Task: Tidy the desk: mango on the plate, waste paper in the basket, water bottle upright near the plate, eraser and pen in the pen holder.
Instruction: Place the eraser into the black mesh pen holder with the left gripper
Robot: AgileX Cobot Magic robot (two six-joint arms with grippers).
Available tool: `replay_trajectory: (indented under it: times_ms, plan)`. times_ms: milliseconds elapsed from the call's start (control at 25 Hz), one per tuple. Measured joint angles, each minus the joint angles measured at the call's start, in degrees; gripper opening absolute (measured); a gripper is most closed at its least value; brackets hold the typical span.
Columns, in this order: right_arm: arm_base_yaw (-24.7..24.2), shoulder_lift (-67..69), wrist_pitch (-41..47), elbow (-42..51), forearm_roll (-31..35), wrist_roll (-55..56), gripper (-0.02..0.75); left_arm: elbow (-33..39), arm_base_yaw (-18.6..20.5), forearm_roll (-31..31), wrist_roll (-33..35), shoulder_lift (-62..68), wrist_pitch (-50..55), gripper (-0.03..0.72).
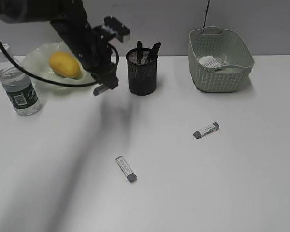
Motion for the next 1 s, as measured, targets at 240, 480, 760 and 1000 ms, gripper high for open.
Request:
replay_trajectory:
  times_ms: [240, 480, 760, 1000]
  plan:
    - [0.0, 0.0, 0.0, 0.0, 0.0, 0.0, 0.457, -8.8, 0.0, -10.4, -0.1, -1.3, -9.3, 0.156]
    - [0.0, 0.0, 0.0, 0.0, 0.0, 0.0, 0.457, -9.6, 0.0, -23.0, -0.1, -0.2, -21.8, 0.156]
    - [0.0, 0.0, 0.0, 0.0, 0.0, 0.0, 0.457, -9.6, 0.0, -27.7, -0.1, 5.4, -24.1, 0.156]
    - [0.0, 0.0, 0.0, 0.0, 0.0, 0.0, 0.457, -9.6, 0.0, -27.8, -0.1, 7.2, -23.6, 0.211]
